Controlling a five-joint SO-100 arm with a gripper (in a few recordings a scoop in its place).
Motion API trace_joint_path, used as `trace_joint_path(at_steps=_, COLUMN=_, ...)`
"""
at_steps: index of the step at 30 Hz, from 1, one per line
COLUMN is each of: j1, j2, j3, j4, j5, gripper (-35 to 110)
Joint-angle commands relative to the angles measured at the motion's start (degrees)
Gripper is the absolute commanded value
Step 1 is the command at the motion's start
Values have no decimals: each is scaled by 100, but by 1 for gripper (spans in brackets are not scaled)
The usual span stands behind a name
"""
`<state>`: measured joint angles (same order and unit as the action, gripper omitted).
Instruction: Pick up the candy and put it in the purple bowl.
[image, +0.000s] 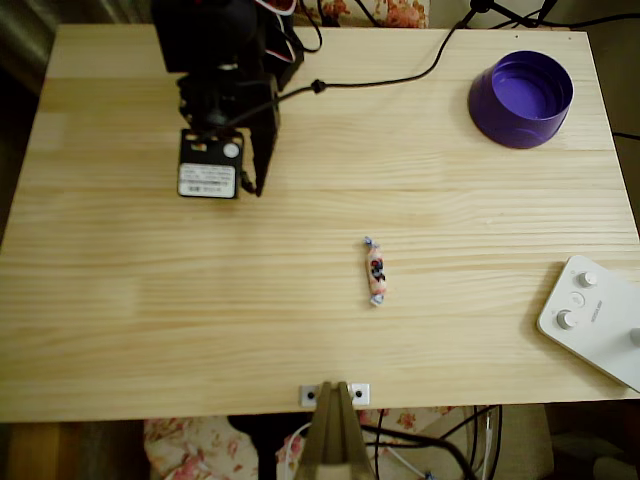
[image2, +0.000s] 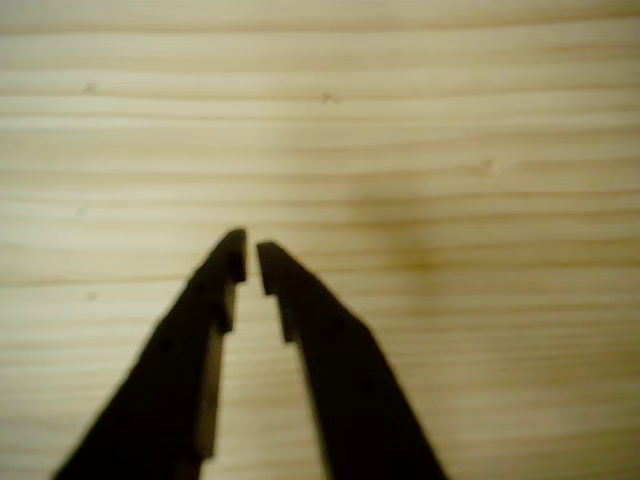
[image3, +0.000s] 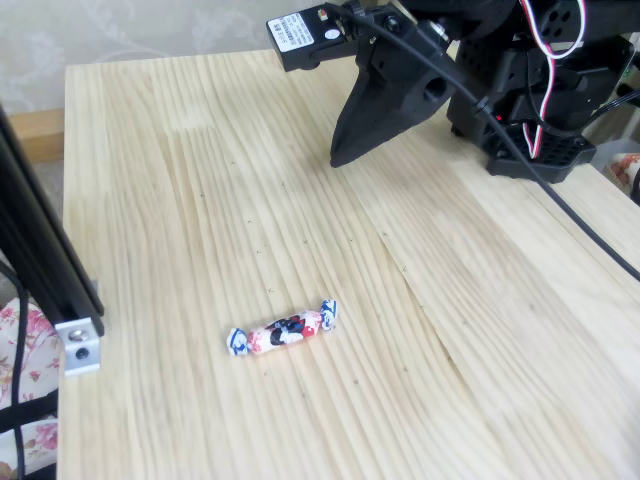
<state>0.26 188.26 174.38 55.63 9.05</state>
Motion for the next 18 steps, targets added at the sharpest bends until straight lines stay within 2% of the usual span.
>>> trace_joint_path(at_steps=1, j1=519, j2=79, j3=-70, j4=-44, j5=580, gripper=0)
trace_joint_path(at_steps=18, j1=571, j2=79, j3=-70, j4=-35, j5=624, gripper=0)
